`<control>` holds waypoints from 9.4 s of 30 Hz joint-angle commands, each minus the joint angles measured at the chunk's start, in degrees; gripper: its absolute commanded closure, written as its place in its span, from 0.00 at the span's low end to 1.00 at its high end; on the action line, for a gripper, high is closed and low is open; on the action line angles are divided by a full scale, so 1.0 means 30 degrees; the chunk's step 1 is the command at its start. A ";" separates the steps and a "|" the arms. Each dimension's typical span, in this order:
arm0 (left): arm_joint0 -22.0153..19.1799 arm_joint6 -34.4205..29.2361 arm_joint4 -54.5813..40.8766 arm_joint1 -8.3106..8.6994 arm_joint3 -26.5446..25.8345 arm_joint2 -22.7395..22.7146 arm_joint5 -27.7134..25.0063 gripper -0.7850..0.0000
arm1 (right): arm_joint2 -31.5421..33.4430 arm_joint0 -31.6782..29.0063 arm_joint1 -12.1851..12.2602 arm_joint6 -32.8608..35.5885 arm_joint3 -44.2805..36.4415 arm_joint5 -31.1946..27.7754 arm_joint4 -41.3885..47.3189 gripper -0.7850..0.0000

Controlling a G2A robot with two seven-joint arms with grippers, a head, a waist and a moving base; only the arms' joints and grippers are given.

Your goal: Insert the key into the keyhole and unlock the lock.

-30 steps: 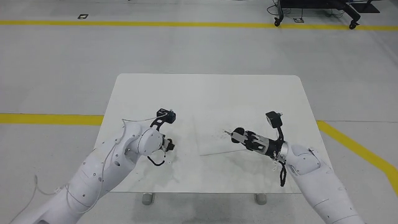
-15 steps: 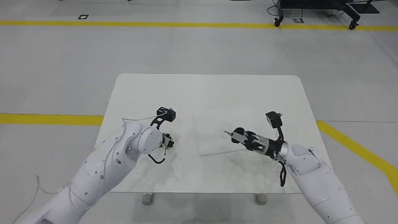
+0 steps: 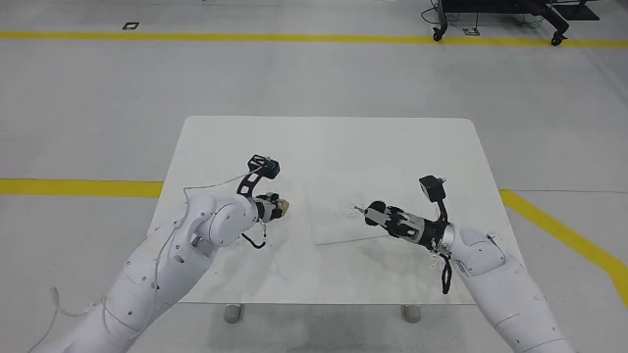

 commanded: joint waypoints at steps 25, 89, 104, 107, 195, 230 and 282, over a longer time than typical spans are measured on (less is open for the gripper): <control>0.2862 0.6762 -1.1105 -0.0342 0.3337 -0.2155 -1.1444 1.00 | -0.1394 0.0815 -0.0411 -0.1652 -0.0553 0.0786 -0.0277 1.00; -0.2884 0.0014 -2.4754 -0.3543 1.1871 0.0783 -0.5142 1.00 | -0.2721 0.0842 -0.1081 -0.4112 -0.1075 0.5833 0.1510 1.00; -0.2351 0.1089 -2.5469 -0.3754 1.1124 0.0877 -0.4381 1.00 | -0.2609 -0.0032 -0.0953 -0.3364 -0.2386 0.7156 0.2242 1.00; -0.2720 0.1608 -2.5555 -0.4028 1.1143 0.1194 -0.3455 1.00 | -0.2519 -0.0333 -0.0890 -0.3081 -0.2744 0.9984 0.2653 1.00; -0.2877 0.2886 -2.3682 -0.5776 1.2369 -0.0343 -0.1924 1.00 | -0.4566 -0.2688 -0.2738 -1.6212 -0.7875 2.0582 -0.0405 1.00; -0.2918 0.2086 -2.2965 -0.6188 1.2743 -0.0648 -0.1518 1.00 | -0.5862 -0.1925 -0.3852 -1.8559 -0.6850 2.1770 -0.2790 0.90; -0.4059 -0.5141 -3.0544 -0.7395 1.7298 -0.1834 0.0649 1.00 | -0.2937 -0.3014 -0.3623 -1.1869 -0.8963 1.5595 -0.2754 1.00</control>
